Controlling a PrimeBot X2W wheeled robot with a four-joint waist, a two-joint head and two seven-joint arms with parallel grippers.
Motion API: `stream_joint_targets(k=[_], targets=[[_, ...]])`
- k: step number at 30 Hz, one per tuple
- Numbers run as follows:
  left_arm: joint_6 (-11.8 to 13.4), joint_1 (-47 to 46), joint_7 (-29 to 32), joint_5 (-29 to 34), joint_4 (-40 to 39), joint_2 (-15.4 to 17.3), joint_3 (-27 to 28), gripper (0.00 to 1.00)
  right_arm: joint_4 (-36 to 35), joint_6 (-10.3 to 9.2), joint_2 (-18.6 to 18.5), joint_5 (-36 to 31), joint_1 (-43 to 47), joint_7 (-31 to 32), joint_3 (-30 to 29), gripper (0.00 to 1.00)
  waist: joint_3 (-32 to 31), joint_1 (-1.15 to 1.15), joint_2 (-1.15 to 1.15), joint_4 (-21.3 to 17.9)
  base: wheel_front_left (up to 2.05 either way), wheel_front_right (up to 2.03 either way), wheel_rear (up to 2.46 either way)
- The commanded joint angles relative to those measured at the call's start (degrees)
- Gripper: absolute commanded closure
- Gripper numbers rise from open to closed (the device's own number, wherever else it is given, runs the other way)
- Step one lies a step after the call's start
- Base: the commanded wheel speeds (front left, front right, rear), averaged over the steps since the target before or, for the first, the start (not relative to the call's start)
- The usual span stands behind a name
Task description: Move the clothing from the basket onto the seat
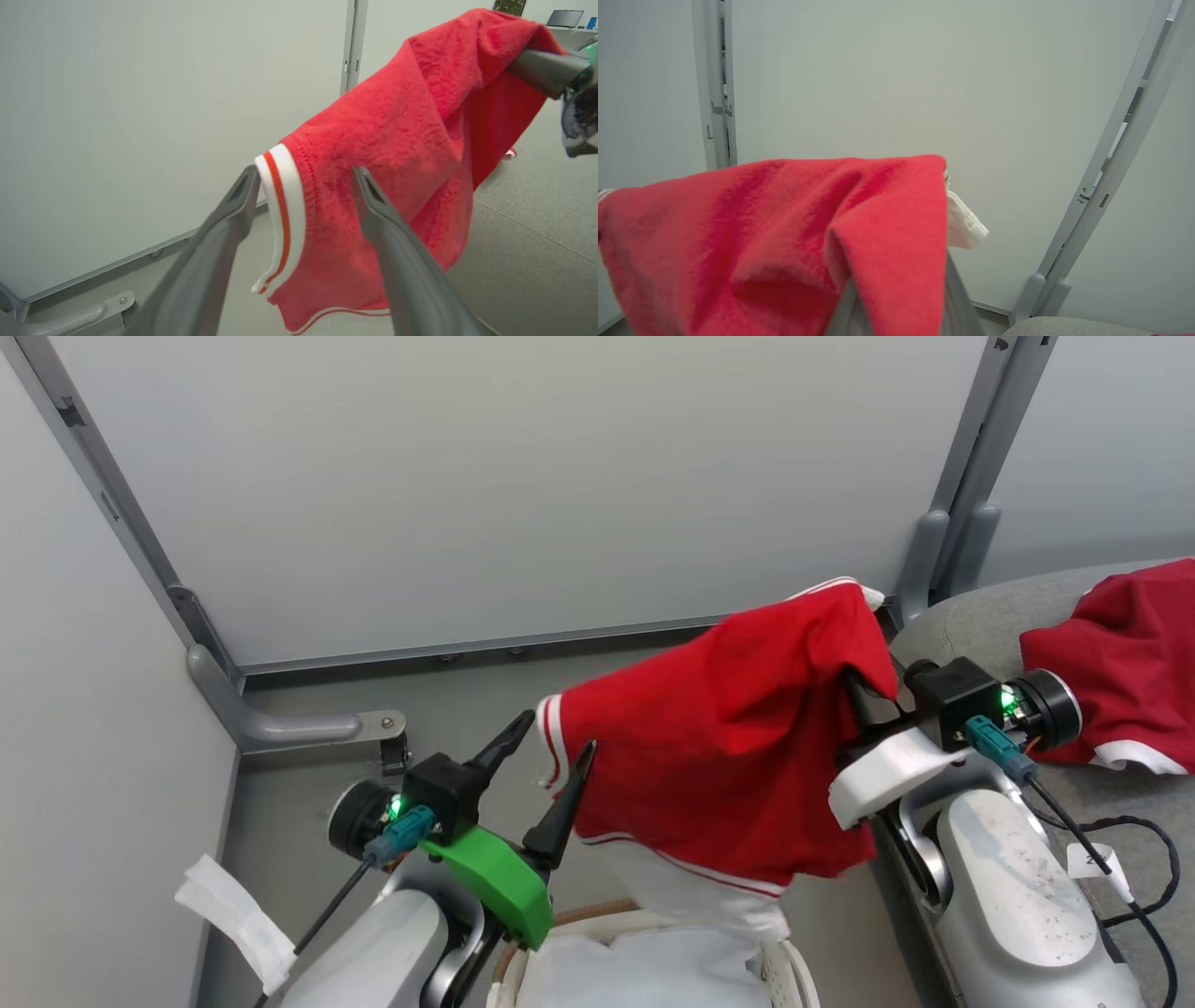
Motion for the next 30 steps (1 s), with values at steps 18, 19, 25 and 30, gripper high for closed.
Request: stream_joint_targets(k=[18,19,25,30], targets=[[-3.0,11.4,-0.2,9.1,0.2,-7.4,10.6,0.0,-1.8,-0.08,-0.2,-1.5,3.7,-0.1,-6.5,1.0,1.3,0.0,0.0,-0.9,0.0,0.0,0.0],[-3.0,11.5,-0.2,9.5,0.1,-7.6,10.9,0.0,-1.7,-0.08,-0.2,-1.3,3.5,-0.1,-6.4,1.0,1.4,0.0,0.0,-1.4,0.0,0.0,0.0],[-3.5,13.1,-0.1,11.7,-0.9,-8.2,12.9,0.0,-1.2,-0.08,-0.2,-0.7,2.3,-0.1,-4.8,1.0,2.6,0.0,0.0,-7.9,0.0,0.0,0.0],[-3.7,13.7,-0.1,13.2,-2.0,-9.1,14.0,0.0,-0.6,-0.08,-0.2,-1.0,2.3,-0.1,-3.9,1.0,4.0,0.0,0.0,-15.3,0.0,0.0,0.0]])
